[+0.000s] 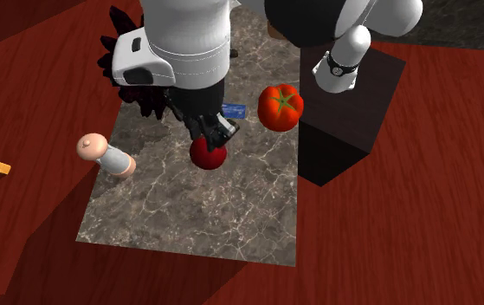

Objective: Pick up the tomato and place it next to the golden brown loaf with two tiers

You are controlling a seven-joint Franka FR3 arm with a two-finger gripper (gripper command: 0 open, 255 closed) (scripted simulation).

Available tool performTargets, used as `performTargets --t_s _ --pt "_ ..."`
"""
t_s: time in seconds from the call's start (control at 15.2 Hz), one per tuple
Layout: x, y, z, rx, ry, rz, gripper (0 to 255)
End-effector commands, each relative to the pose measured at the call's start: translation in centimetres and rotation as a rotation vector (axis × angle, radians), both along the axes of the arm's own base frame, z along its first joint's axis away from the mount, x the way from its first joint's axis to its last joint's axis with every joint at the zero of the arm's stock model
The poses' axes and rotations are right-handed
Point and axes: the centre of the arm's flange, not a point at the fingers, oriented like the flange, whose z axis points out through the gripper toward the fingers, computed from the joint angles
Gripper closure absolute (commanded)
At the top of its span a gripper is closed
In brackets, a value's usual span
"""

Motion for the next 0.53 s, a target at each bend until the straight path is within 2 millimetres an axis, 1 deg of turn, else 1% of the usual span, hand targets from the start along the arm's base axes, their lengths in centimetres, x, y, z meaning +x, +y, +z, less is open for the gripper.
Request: performTargets --t_s 0.0,0.46 --pt "-1.8 -0.8 0.2 0.0 0.0 0.0 255" --pt "-10.1 -4.8 0.2 0.0 0.0 0.0 255"
